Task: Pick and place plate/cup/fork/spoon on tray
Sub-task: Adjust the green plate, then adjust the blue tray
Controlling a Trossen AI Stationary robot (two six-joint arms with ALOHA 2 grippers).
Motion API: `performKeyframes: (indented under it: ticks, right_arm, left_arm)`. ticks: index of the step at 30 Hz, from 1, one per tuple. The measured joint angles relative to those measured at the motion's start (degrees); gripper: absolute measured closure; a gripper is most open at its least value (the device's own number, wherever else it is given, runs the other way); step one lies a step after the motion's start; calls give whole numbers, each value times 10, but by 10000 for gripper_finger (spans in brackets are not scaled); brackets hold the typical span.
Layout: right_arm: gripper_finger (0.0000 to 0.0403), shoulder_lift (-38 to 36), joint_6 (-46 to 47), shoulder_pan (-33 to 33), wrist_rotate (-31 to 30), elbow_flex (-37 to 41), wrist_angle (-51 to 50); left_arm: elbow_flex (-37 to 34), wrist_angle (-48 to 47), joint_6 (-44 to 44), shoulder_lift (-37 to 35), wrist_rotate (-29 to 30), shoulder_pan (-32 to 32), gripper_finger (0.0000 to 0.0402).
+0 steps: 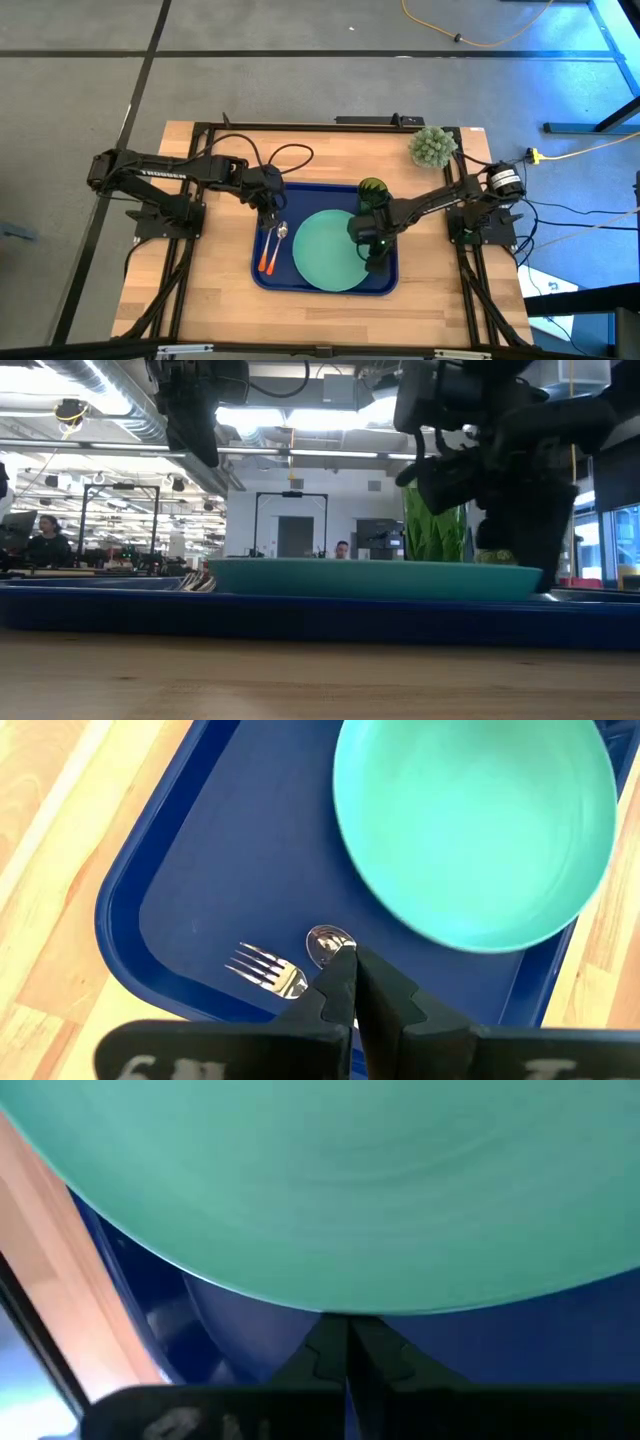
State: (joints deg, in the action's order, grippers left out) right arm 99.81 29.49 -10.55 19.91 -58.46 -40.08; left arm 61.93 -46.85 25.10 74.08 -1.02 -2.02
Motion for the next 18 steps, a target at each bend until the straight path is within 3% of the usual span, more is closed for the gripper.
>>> performKeyframes:
  ticks: [9,13,18]
  right_arm:
    - [402,0,3,7,-44,-1,35]
    - [402,-1,0,7,-44,-34,-36]
    - [402,-2,-11,-3,-40,-85,-167]
  left_arm:
    - [0,0,0,0,0,0,401]
    - [0,-16,1,-1,-5,0,401]
    - [-3,-114,17,-6,-33,14,401]
